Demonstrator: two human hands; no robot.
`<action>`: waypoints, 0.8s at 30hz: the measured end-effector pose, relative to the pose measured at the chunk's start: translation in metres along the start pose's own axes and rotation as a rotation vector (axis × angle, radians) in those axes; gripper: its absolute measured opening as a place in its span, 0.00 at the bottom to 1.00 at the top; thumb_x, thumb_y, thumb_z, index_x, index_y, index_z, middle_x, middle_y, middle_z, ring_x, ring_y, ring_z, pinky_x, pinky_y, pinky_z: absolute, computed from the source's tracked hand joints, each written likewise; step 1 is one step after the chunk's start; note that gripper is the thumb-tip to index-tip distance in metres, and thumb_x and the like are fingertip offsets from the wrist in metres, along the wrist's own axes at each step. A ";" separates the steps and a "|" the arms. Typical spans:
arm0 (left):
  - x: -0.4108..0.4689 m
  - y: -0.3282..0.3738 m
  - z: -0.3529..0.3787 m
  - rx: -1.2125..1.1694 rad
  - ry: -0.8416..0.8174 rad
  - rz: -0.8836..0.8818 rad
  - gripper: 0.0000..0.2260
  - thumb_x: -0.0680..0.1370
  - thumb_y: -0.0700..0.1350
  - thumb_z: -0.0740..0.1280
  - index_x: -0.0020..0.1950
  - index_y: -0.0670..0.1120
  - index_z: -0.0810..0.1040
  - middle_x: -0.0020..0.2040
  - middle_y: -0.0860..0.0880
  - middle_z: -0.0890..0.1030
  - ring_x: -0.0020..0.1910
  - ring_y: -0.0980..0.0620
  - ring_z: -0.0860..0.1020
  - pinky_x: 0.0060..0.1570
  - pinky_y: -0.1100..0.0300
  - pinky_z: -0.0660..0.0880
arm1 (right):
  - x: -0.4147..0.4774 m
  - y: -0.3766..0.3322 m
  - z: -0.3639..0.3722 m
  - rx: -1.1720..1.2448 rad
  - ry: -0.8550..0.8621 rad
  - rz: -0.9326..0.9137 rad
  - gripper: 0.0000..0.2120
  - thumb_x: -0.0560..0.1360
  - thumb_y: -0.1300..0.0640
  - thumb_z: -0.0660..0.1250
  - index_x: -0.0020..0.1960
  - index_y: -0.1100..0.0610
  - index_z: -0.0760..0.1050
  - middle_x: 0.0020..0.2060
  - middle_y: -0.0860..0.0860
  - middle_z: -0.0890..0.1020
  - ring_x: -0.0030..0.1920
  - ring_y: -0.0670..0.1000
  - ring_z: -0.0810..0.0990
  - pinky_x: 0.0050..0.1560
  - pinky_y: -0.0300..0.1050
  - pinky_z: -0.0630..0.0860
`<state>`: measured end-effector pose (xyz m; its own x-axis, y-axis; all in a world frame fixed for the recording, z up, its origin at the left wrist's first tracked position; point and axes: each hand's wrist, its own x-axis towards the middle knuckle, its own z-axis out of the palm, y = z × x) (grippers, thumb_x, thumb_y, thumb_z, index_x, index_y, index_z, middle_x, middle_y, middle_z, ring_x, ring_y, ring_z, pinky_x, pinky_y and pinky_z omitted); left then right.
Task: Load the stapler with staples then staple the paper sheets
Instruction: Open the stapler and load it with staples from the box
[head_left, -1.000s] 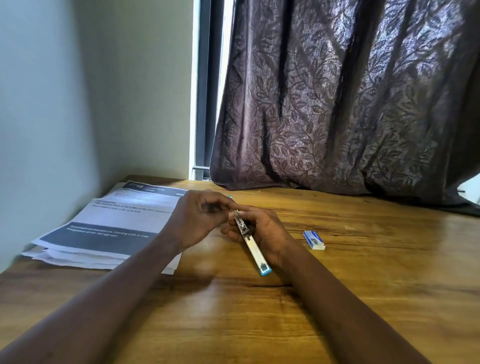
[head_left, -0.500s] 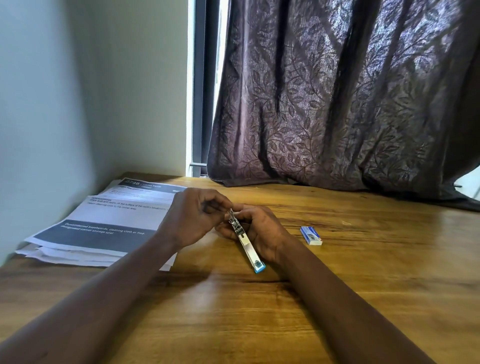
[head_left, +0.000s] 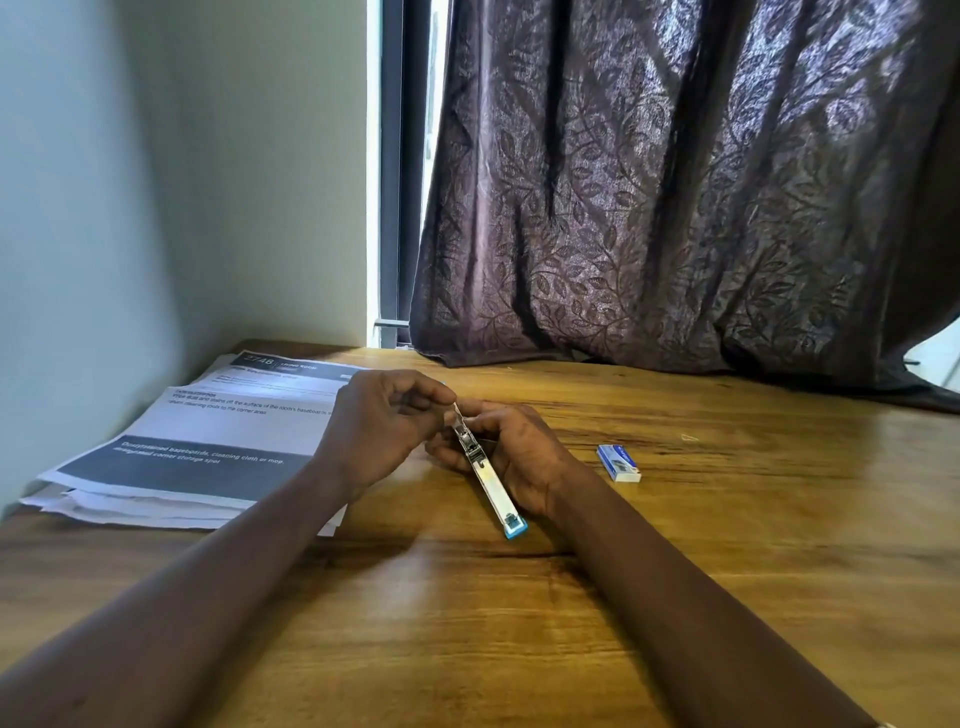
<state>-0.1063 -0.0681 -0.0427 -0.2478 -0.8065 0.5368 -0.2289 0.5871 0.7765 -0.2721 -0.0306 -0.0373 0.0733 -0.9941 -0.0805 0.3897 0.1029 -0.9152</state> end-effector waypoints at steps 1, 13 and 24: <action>0.000 -0.001 0.000 -0.013 0.001 -0.008 0.08 0.72 0.38 0.79 0.48 0.48 0.87 0.43 0.52 0.88 0.44 0.51 0.87 0.51 0.47 0.84 | -0.001 0.000 0.000 0.000 -0.003 -0.001 0.16 0.76 0.75 0.56 0.58 0.71 0.79 0.43 0.61 0.83 0.44 0.57 0.84 0.48 0.50 0.85; 0.000 0.001 0.002 0.016 0.036 -0.012 0.08 0.72 0.39 0.79 0.48 0.48 0.87 0.42 0.53 0.88 0.43 0.54 0.86 0.51 0.49 0.84 | 0.003 0.001 0.001 -0.003 0.016 -0.001 0.15 0.76 0.75 0.58 0.56 0.72 0.79 0.42 0.63 0.81 0.43 0.60 0.83 0.50 0.52 0.85; -0.002 0.003 0.003 0.086 0.034 0.025 0.08 0.71 0.39 0.79 0.48 0.49 0.86 0.43 0.54 0.87 0.44 0.59 0.85 0.50 0.58 0.83 | 0.000 0.001 0.001 -0.018 -0.005 -0.014 0.16 0.76 0.75 0.57 0.61 0.74 0.77 0.48 0.65 0.80 0.42 0.60 0.84 0.53 0.53 0.83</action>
<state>-0.1098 -0.0640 -0.0424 -0.2223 -0.7924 0.5680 -0.3034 0.6099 0.7321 -0.2706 -0.0306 -0.0380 0.0728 -0.9952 -0.0659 0.3745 0.0885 -0.9230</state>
